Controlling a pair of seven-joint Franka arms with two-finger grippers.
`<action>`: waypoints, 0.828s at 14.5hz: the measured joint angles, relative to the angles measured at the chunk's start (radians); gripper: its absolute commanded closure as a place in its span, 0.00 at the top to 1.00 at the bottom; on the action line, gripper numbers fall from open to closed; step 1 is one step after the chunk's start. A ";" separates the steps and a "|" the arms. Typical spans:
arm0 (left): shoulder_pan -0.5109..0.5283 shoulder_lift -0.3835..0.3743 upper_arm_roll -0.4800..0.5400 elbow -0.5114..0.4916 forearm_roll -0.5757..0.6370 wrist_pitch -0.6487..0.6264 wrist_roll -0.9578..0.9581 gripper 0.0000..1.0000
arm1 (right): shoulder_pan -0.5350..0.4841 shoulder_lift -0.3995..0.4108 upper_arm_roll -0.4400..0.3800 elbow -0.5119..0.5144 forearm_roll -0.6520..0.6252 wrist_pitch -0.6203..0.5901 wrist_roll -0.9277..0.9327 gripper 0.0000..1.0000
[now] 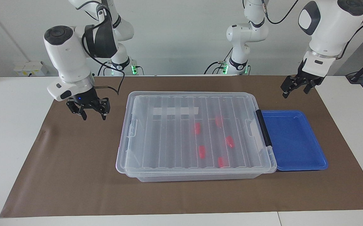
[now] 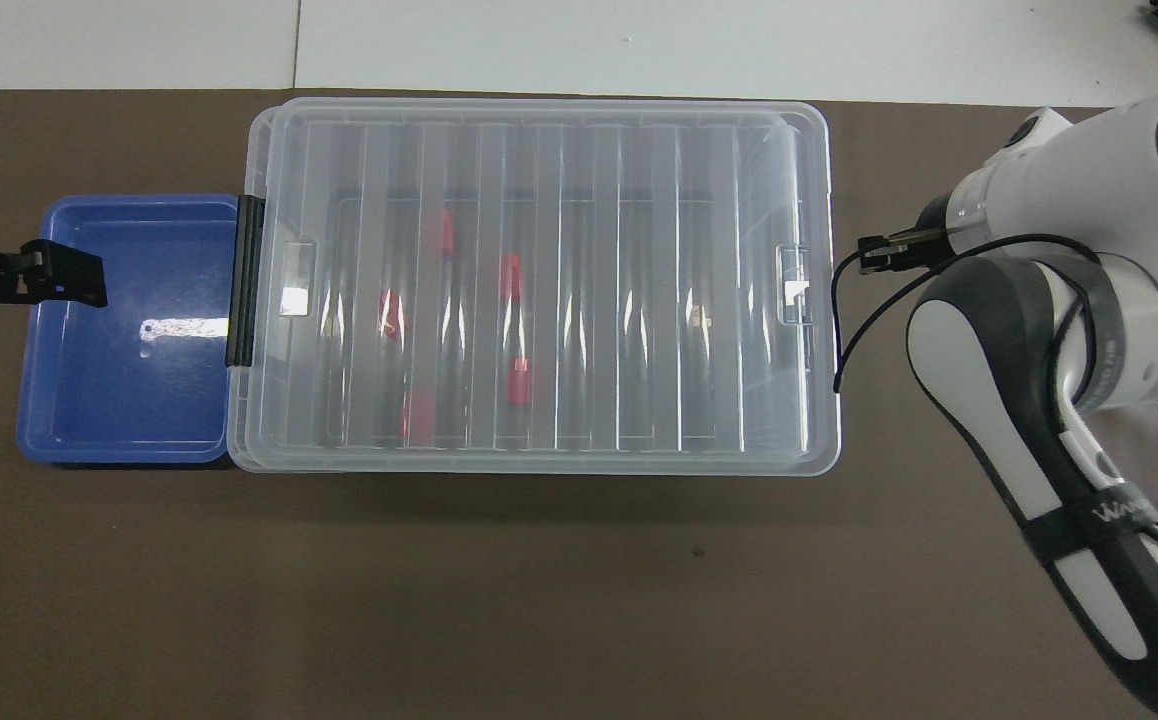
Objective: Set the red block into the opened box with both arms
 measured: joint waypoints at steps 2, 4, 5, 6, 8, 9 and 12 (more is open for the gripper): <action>0.000 0.000 0.000 0.000 0.000 0.000 0.000 1.00 | -0.032 -0.044 -0.002 0.033 0.000 -0.109 0.000 1.00; 0.000 0.000 0.000 0.000 0.000 0.000 0.000 1.00 | -0.063 -0.073 -0.003 0.073 0.004 -0.216 0.000 1.00; 0.000 0.000 0.000 0.000 0.000 0.000 0.000 1.00 | -0.076 -0.079 -0.003 0.090 0.008 -0.256 0.000 1.00; 0.000 0.000 0.000 0.000 0.000 0.000 0.000 1.00 | -0.088 -0.082 -0.003 0.103 0.013 -0.288 0.000 1.00; 0.000 0.000 0.000 0.000 0.000 0.000 0.000 1.00 | -0.107 -0.081 -0.003 0.109 0.037 -0.307 0.000 1.00; 0.000 0.000 0.000 0.000 0.000 0.000 0.000 1.00 | -0.109 -0.080 -0.003 0.109 0.042 -0.307 0.000 1.00; 0.000 0.000 0.000 0.000 0.000 0.000 0.000 1.00 | -0.107 -0.079 0.006 0.109 0.044 -0.307 -0.006 1.00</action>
